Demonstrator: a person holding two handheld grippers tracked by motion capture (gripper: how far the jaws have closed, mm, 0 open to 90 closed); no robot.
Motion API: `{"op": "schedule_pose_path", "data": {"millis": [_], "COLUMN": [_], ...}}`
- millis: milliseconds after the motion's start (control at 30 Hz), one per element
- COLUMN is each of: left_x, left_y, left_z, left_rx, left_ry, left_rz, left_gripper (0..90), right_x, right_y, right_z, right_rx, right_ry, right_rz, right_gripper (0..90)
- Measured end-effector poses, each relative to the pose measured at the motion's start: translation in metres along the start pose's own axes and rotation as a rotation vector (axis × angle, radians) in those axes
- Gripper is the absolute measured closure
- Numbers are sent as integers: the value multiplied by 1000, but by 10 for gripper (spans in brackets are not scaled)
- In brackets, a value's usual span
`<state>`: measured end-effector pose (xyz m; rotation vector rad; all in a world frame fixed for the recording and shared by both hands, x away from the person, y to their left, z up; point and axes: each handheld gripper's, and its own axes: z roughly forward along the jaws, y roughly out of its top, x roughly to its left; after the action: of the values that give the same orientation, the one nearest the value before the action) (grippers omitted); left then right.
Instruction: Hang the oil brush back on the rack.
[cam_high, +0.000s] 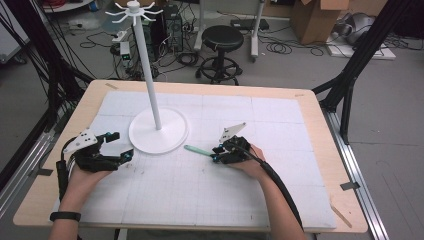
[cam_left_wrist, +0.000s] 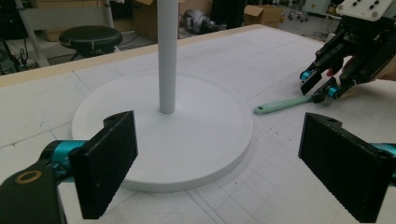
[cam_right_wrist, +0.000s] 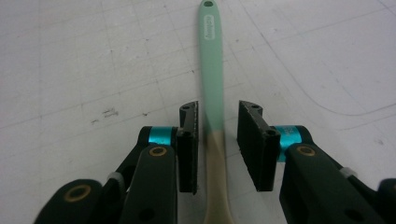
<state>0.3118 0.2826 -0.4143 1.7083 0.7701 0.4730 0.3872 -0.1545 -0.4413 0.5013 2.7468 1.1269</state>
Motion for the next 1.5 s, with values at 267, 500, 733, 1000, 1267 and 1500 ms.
{"op": "schedule_pose_path", "data": {"millis": [267, 500, 733, 1000, 1267, 1500], "left_x": [0, -1, 0, 0, 0, 0], "left_y": [0, 0, 0, 0, 0, 0], "left_z": [0, 0, -1, -1, -2, -2], "left_rx": [3, 6, 7, 6, 5, 6], "left_ry": [-1, -2, -2, -2, -7, -8], "left_rz": [1, -1, -1, -3, -3, -3], "left_gripper": [127, 130, 133, 134, 133, 134], "right_x": [1, 3, 2, 3, 1, -3], "right_y": [1, 3, 3, 6, 11, 25], "right_z": [1, 0, 0, -14, -49, -81], "right_rx": [12, 25, 20, -38, -193, -308], "right_ry": [14, 8, 3, -4, -32, -63], "right_rz": [7, 27, 25, 26, 65, 80], "right_gripper": [808, 821, 823, 824, 824, 824]}}
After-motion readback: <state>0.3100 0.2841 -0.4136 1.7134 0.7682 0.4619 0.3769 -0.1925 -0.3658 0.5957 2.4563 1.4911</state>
